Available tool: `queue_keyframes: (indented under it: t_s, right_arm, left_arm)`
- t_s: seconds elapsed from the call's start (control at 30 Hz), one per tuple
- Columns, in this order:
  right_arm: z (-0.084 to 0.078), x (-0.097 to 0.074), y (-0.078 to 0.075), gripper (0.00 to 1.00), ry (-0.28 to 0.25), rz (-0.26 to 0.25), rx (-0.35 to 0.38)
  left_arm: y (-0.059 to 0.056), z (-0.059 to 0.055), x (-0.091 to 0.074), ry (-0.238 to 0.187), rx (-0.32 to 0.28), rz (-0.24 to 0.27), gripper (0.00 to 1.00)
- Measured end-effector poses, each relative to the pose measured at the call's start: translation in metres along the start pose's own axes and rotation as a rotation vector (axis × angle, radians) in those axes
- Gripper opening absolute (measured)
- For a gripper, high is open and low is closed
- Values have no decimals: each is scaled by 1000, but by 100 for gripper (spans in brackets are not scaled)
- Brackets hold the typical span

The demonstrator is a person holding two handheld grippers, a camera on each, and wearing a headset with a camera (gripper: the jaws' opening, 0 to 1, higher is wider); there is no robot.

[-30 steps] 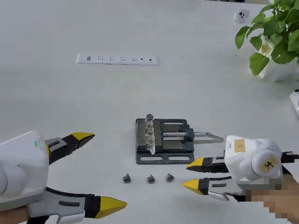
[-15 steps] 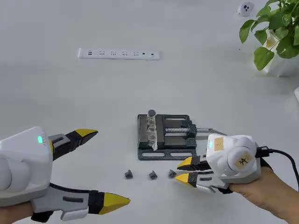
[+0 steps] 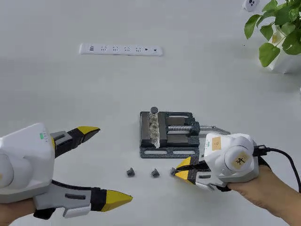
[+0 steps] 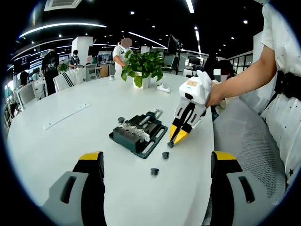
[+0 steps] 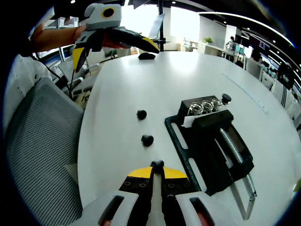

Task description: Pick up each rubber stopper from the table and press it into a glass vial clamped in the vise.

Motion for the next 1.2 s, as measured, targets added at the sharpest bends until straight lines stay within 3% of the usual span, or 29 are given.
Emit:
queue_keyframes:
  t_s: [0.4,0.63,0.8,1.0,1.2]
  right_arm:
    - [0,0,1,0,9,-16,-1]
    - [1,-1,1,0,3,-25,9]
    - [10,-15,-2,0,-23,-66,28]
    - [33,-46,-14,0,-79,-173,51]
    - [69,-90,-26,0,-164,-288,90]
  left_arm:
    - [0,-1,1,-2,2,-11,94]
    - [-5,5,5,-9,6,-13,93]
    - [-7,10,6,-16,15,-12,90]
    - [-8,29,9,-70,51,-4,83]
    - [-20,66,17,-143,98,-3,73]
Point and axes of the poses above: the centre of the closed fingertips' face, and the gripper's own axes: x roughly forward along the fingers, y roughly to its left, z roughly out of its top, the point moved 3 cm from there along -x, roughly backward along the fingers, and after that the axes turned 12 degrees about -x, right-handed, at the moved point
